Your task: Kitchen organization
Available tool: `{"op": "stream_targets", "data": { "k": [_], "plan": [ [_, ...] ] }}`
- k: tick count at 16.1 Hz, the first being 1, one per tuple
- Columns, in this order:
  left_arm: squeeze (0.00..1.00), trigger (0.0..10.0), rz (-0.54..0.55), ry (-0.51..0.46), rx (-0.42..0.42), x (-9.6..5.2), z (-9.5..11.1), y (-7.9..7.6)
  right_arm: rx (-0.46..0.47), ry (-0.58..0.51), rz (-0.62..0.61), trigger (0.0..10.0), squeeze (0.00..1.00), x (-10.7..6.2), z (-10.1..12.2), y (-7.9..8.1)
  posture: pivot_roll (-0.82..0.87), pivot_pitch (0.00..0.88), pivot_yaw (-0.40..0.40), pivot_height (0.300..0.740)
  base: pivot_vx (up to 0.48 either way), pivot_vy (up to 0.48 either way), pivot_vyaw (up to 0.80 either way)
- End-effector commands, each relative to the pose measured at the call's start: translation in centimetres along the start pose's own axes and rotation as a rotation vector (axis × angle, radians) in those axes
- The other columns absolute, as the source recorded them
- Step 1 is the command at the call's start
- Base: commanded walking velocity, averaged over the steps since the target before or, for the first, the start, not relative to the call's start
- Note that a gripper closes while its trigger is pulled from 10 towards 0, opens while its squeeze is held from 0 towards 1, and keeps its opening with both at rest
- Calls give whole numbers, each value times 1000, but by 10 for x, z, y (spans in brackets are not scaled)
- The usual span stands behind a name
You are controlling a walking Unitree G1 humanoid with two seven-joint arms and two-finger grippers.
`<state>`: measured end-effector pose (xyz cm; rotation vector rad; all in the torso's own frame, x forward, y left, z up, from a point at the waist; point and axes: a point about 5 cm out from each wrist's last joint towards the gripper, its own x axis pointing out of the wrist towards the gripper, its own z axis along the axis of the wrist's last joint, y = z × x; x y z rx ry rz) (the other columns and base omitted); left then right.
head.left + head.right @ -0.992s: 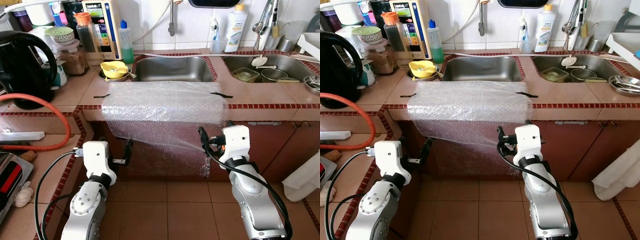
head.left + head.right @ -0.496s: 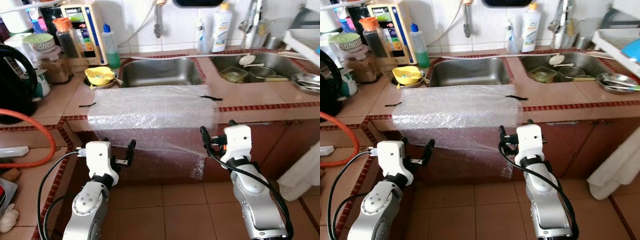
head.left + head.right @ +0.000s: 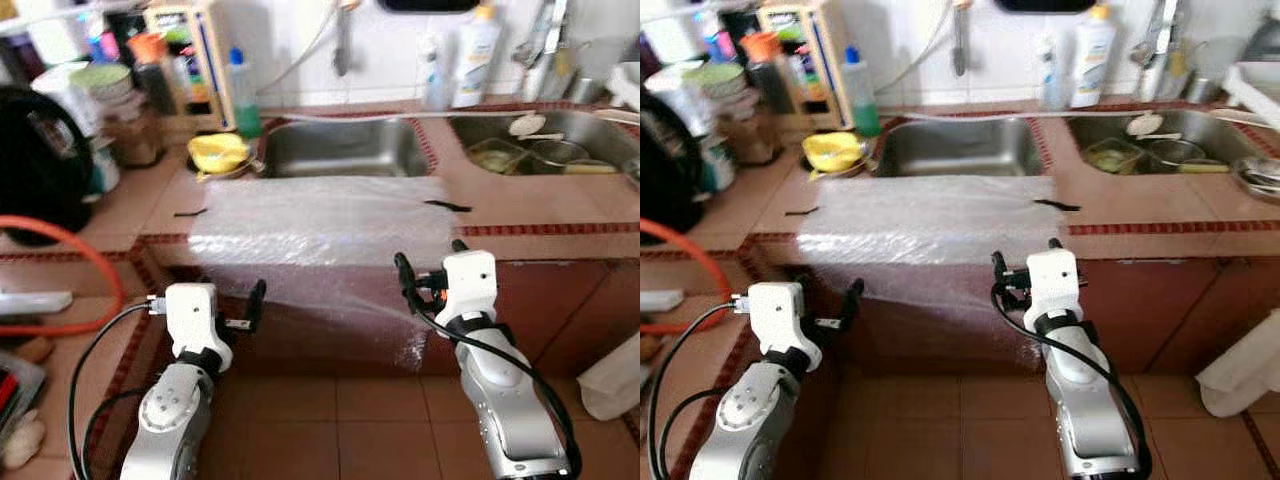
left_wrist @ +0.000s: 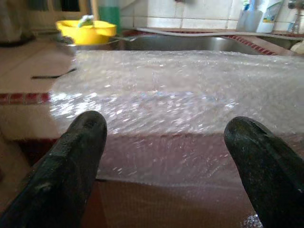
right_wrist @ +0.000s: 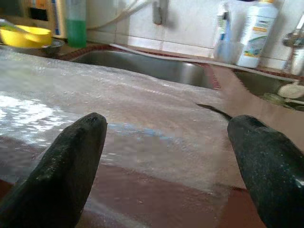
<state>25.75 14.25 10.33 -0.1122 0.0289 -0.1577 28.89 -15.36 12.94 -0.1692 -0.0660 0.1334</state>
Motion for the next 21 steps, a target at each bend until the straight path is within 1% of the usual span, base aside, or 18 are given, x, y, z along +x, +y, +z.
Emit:
{"op": "stream_targets", "data": {
  "k": [1, 13, 18, 21],
  "plan": [
    [0, 10000, -6, 2, 6, -2, 1, 1, 2, -30, 8, 10000, 0, 2, 7, 2, -145, 7, 82, 740, 311, 0, 0],
    [0, 10000, -25, 3, 8, -1, 0, 0, -2, -44, 24, 10000, 0, 6, 9, 7, -138, 0, 83, 740, 344, 0, 0],
    [0, 10000, -24, 7, 11, -3, 0, 2, 3, -51, 28, 10000, 0, 7, 10, 10, -133, 0, 84, 740, 480, 0, 0],
    [0, 10000, -30, 11, 10, -3, -1, 1, -8, -50, 31, 10000, 0, 5, 9, 9, -137, 0, 87, 740, 480, 0, -779]
  ]
}}
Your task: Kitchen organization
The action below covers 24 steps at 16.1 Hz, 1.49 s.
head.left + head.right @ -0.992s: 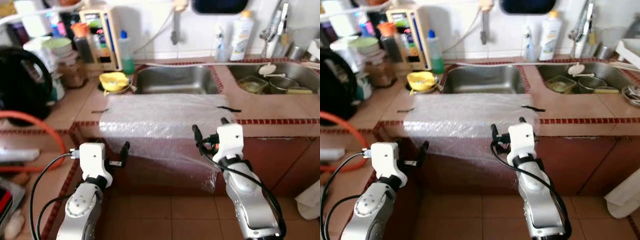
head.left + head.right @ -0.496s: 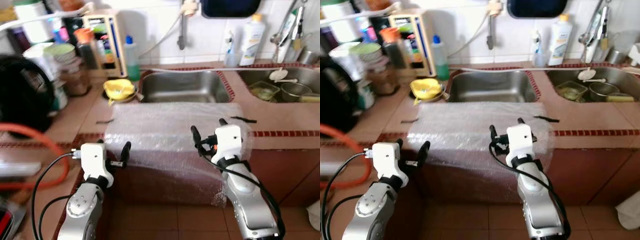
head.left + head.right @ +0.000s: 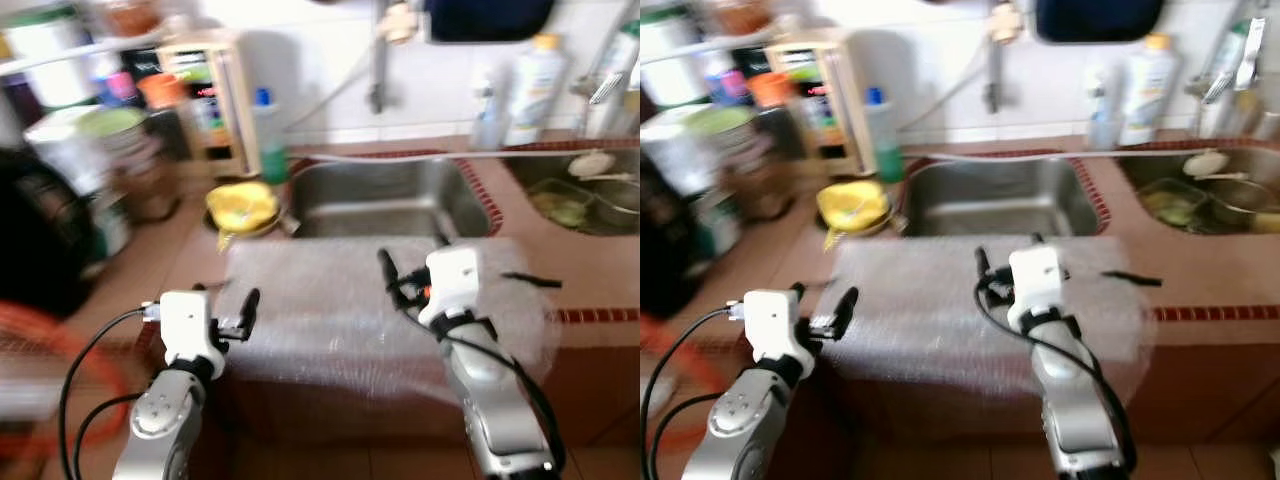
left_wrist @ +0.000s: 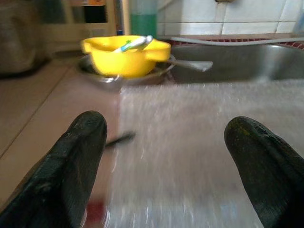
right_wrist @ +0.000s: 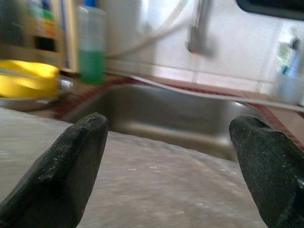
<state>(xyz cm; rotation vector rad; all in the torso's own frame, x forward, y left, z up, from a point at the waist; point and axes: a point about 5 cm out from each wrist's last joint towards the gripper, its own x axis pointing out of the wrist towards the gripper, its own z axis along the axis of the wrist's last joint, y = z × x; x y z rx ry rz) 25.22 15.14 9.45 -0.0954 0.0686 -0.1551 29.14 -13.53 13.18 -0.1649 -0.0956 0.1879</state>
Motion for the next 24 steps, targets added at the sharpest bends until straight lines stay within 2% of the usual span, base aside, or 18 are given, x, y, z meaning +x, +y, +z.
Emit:
{"op": "stream_targets", "data": {
  "k": [1, 3, 8, 20, 24],
  "plan": [
    [0, 10000, -38, -28, -3, 3, 7, -9, -8, -12, -17, 10000, 0, -1, 2, -7, -138, 0, 87, 740, 356, 0, -763],
    [0, 10000, -42, -26, -4, 3, 6, -11, -6, -13, -15, 10000, 0, -1, 2, -5, -139, 0, 88, 740, 317, 0, -694],
    [0, 10000, 9, -18, 0, 1, 5, -4, -11, -20, -4, 10000, 0, 0, 3, -4, -131, 0, 82, 740, 0, 0, 0],
    [0, 10000, -29, -28, 41, -3, 8, -8, -19, -20, -6, 10000, 0, -1, 4, -6, -137, 8, 83, 740, 0, 0, 0],
    [0, 10000, -8, -23, 58, -4, 8, -6, -19, -19, -3, 10000, 0, -2, 3, -6, -134, 8, 82, 740, 0, 0, 0]
  ]
}}
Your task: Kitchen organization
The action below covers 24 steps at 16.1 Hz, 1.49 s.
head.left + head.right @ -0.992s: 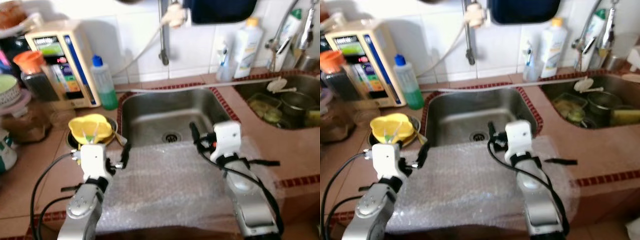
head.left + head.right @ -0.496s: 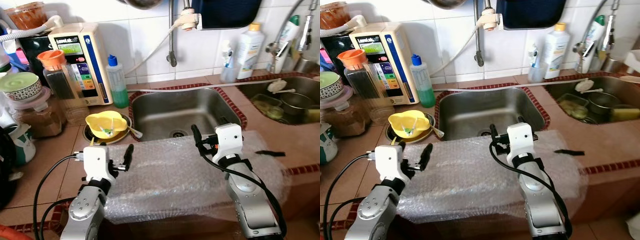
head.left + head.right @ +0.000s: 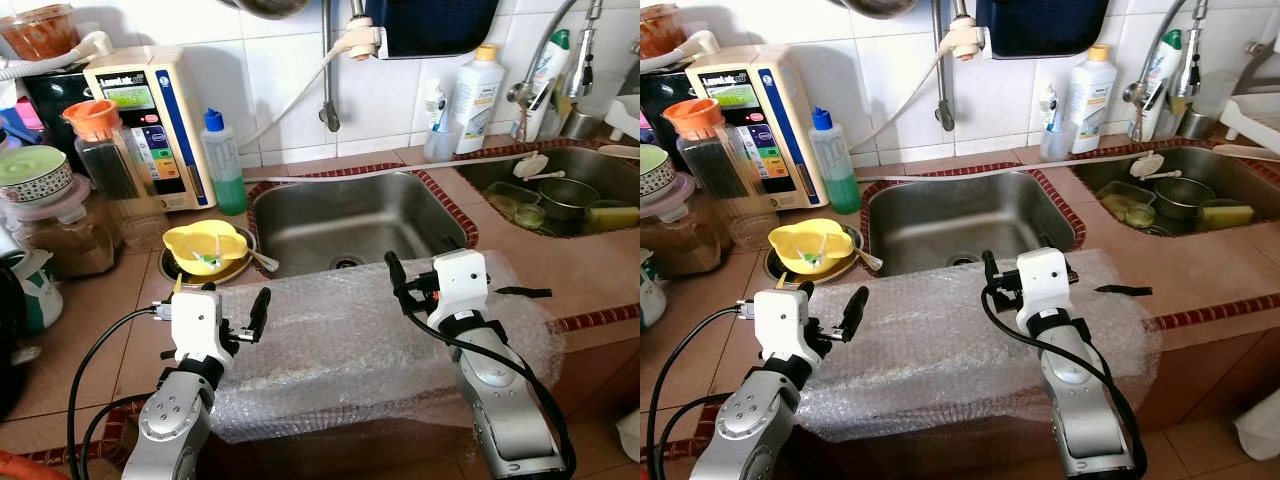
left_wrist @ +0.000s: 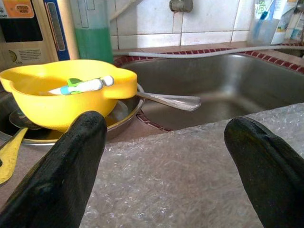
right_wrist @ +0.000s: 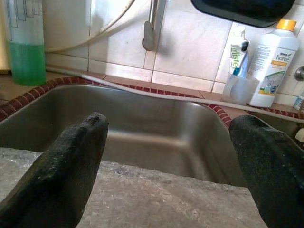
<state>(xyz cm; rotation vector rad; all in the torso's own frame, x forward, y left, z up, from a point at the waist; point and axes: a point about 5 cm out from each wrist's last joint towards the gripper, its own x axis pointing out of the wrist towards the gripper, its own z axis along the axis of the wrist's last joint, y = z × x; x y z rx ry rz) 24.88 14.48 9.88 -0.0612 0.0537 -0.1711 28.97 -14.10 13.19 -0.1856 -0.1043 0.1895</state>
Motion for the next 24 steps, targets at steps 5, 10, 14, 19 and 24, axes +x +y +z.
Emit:
{"op": "stream_targets", "data": {
  "k": [5, 10, 14, 19, 24],
  "plan": [
    [0, 10000, 11, -6, 19, -1, 3, 2, -1, -14, -2, 10000, 0, 1, 4, 0, -134, 9, 81, 740, 0, -202, 0],
    [0, 10000, 14, 0, 22, -1, 2, 3, -2, -16, -2, 10000, 0, 1, 4, 0, -136, 8, 84, 740, 0, -407, 0],
    [0, 10000, 16, 7, 32, 0, 1, 4, -4, -21, -3, 10000, 0, 2, 5, 1, -139, 7, 88, 740, 0, -421, 0],
    [0, 10000, 9, 7, 33, 4, 1, 2, -8, -28, -5, 10000, 0, 2, 7, 0, -146, 7, 94, 740, 0, -463, 0],
    [0, 10000, 16, 0, 32, 6, 2, 3, -18, -39, -4, 10000, 0, 3, 9, -1, -148, 0, 92, 740, 0, -180, 0]
  ]
}}
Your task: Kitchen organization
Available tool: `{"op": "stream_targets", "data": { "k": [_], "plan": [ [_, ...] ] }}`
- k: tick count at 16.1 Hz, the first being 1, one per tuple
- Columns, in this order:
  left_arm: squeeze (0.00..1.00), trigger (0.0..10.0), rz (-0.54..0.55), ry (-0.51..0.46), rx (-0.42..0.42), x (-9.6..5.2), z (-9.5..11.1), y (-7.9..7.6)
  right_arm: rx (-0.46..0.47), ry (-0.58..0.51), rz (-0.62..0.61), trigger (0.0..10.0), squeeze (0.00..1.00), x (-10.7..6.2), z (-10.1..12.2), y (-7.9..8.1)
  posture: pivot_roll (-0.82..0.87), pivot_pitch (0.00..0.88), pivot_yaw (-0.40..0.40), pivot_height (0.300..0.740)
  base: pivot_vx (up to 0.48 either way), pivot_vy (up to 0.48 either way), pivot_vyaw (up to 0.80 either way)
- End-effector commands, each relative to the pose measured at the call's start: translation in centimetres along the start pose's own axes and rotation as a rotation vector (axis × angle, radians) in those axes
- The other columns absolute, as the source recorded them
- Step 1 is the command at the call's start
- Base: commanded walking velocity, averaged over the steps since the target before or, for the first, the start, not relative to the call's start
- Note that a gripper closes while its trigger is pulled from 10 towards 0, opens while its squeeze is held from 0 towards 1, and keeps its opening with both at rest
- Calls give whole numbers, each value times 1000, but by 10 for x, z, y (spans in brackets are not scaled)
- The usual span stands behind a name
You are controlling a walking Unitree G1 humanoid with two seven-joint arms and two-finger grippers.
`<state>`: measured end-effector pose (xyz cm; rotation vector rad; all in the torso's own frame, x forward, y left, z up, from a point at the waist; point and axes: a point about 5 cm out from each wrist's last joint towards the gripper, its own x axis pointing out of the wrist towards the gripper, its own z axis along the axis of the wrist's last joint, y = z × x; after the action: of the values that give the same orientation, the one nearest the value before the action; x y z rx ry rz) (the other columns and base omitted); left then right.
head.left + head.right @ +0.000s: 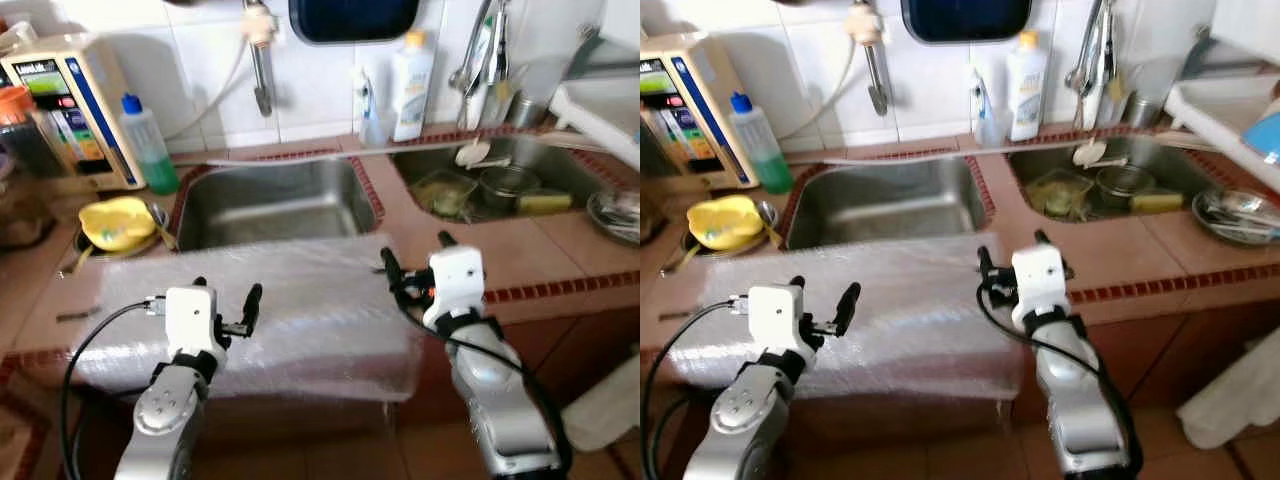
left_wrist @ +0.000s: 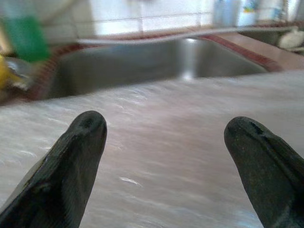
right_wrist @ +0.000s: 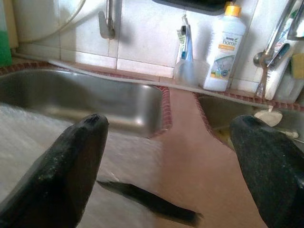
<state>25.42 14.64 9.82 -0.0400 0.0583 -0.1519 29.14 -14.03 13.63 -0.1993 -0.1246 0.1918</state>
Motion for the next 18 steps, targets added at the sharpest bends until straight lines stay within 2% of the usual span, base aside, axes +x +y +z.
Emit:
{"op": "stream_targets", "data": {
  "k": [1, 4, 7, 14, 18],
  "plan": [
    [0, 10000, -3, -8, 9, 1, 2, 0, -8, -22, -5, 10000, 0, 1, 5, 0, -148, 0, 90, 740, 0, 0, 0],
    [0, 10000, -1, -16, 1, 3, 3, -1, -25, -32, 6, 10000, 0, 2, 7, 1, -150, 0, 86, 740, 0, 0, 0],
    [0, 10000, -4, -16, -6, 2, 2, -2, -26, -29, 8, 10000, 0, 2, 6, 0, -151, 0, 82, 740, 0, 0, 438],
    [0, 10000, 3, -17, -2, 2, 2, -1, -13, -31, 21, 10000, 0, 2, 5, 3, -144, 0, 83, 740, 0, 0, 0],
    [0, 10000, 1, -17, -2, 1, 1, -1, -16, -32, 28, 10000, 0, 1, 6, 4, -145, 2, 83, 740, 0, 0, 553]
  ]
}}
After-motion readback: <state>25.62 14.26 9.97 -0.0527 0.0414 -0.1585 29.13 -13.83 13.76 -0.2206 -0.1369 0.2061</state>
